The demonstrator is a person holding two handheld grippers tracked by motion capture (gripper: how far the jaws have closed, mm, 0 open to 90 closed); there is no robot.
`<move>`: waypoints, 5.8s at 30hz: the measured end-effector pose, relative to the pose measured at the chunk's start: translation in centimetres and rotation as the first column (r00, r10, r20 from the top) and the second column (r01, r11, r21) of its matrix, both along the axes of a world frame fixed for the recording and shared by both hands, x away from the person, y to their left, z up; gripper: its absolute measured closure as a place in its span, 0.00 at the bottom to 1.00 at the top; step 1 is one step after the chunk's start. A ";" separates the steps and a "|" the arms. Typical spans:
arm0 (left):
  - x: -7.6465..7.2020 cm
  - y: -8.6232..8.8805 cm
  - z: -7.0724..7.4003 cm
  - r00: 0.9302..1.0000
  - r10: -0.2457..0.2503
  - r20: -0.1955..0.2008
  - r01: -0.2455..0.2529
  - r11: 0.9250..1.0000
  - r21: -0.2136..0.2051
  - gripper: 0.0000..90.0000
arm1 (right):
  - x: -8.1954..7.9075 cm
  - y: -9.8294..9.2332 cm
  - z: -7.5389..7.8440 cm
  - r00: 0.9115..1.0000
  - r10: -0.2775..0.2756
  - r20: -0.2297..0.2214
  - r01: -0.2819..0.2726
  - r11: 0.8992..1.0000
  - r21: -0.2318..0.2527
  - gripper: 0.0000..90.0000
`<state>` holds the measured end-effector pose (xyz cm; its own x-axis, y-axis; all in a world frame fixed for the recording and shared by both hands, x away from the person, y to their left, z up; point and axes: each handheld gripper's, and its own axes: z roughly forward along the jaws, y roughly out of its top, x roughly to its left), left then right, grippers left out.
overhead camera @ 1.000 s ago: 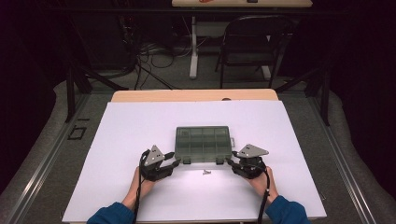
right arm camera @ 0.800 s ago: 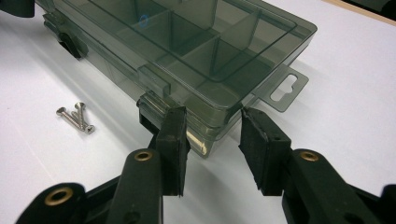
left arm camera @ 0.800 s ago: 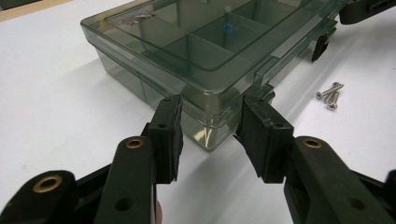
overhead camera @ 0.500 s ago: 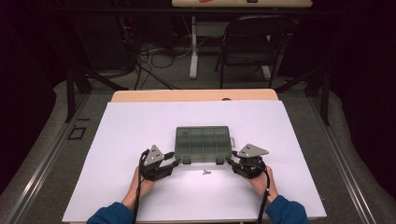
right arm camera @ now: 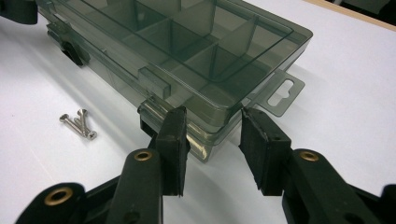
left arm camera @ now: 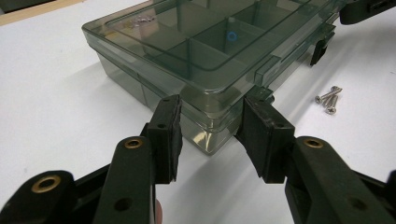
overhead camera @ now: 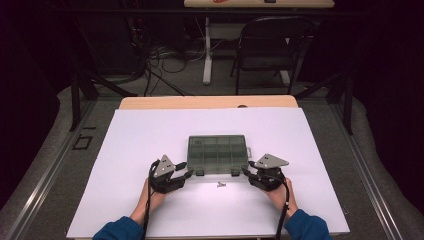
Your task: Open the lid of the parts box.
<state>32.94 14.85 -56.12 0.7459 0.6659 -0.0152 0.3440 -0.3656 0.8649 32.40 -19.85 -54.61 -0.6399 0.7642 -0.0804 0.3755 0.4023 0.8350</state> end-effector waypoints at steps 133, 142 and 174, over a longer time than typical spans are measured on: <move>2.8 -0.9 3.3 0.966 0.125 0.225 -0.124 0.992 -0.018 0.82 | 2.7 0.8 2.8 0.970 -0.164 0.177 0.160 0.986 0.040 0.89; 3.2 -0.7 3.7 0.973 0.104 0.208 -0.103 0.995 -0.016 0.82 | 3.1 0.7 3.1 0.973 -0.160 0.169 0.154 0.987 0.048 0.90; 5.1 -0.4 5.5 0.980 0.092 0.179 -0.096 0.995 0.011 0.87 | 5.2 0.9 5.0 0.976 -0.196 0.094 0.190 0.979 0.072 0.91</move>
